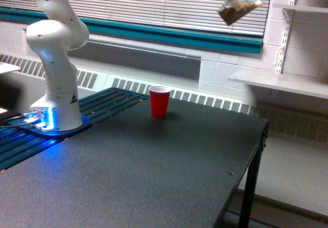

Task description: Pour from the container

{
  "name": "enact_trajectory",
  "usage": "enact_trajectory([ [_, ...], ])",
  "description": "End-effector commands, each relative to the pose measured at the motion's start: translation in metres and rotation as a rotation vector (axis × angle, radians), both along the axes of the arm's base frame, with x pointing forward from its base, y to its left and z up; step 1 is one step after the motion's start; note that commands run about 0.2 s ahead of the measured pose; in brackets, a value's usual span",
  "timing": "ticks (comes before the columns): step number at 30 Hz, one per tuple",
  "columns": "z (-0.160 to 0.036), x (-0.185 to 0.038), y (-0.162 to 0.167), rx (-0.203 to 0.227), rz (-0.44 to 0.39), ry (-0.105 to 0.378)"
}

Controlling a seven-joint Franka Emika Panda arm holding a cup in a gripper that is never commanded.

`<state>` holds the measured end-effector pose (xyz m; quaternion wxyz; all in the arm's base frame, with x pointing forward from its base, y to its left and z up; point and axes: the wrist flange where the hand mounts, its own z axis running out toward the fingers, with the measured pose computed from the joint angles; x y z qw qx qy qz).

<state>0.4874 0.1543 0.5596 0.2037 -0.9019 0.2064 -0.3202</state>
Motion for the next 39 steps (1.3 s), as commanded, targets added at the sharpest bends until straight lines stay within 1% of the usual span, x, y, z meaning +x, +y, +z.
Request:
enact_trajectory([
  [1, 0.000, -0.044, 0.036, -0.031, 0.118, -0.049],
  [8, -0.009, -0.092, 0.057, -0.016, 0.168, -0.053],
  [11, -0.017, -0.110, 0.064, -0.012, 0.173, -0.047],
  [18, -0.042, -0.148, 0.075, -0.015, 0.182, -0.009],
  [20, -0.049, -0.158, 0.076, -0.014, 0.172, 0.001],
  [24, -0.070, -0.175, 0.077, -0.015, 0.162, 0.047],
  [27, -0.088, -0.188, 0.079, -0.029, 0.154, 0.080],
  [30, -0.108, -0.202, 0.079, -0.039, 0.146, 0.125],
  [33, -0.131, -0.217, 0.080, -0.057, 0.144, 0.175],
  [35, -0.144, -0.226, 0.080, -0.072, 0.144, 0.199],
  [39, -0.171, -0.242, 0.076, -0.103, 0.118, 0.244],
])
